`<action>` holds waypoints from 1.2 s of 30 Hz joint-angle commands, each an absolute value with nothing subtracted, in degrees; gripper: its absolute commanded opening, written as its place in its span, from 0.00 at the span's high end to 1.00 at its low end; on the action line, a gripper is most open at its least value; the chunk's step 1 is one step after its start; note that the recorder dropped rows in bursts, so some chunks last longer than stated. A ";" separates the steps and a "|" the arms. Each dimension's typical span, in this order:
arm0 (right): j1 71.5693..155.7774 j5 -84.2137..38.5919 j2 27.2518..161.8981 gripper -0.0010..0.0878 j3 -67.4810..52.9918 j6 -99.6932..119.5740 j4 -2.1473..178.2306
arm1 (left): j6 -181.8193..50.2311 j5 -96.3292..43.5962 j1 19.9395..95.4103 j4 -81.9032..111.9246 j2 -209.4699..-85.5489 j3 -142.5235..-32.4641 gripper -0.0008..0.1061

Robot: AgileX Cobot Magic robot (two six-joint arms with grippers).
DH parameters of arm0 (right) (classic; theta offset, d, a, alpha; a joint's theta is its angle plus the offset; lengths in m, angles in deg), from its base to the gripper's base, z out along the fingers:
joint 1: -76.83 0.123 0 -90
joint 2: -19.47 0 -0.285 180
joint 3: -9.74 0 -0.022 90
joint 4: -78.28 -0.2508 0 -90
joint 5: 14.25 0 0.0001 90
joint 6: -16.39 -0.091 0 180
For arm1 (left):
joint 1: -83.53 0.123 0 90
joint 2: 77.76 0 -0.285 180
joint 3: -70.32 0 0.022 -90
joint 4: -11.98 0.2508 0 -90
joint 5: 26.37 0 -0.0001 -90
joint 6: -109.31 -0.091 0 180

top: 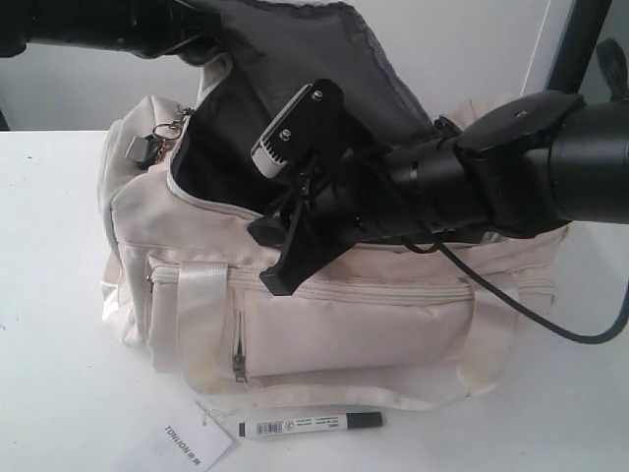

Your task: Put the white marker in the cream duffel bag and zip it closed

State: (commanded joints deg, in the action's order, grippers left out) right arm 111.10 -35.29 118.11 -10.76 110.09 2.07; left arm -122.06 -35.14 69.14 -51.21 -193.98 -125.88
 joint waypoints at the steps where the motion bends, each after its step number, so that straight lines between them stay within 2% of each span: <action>1: 111.10 -34.88 117.47 0.49 -10.76 109.49 2.07 | -122.06 -34.36 69.14 -51.64 -194.14 -125.88 0.99; 3: 111.10 -34.30 116.22 0.46 -10.76 107.83 2.07 | -122.06 -32.90 69.14 -52.69 -194.57 -125.88 0.99; 16: 111.00 -24.87 110.44 0.47 -10.76 97.28 3.99 | -121.84 -30.68 69.14 -52.69 -197.14 -130.13 0.99; 28: 111.00 -24.99 110.42 0.47 -10.76 94.81 3.99 | -121.95 -33.98 69.14 -52.69 -198.88 -131.15 0.99; 36: 111.00 -31.69 109.97 0.48 -10.76 86.62 7.69 | -121.95 -40.01 69.14 -51.82 -198.88 -131.15 0.99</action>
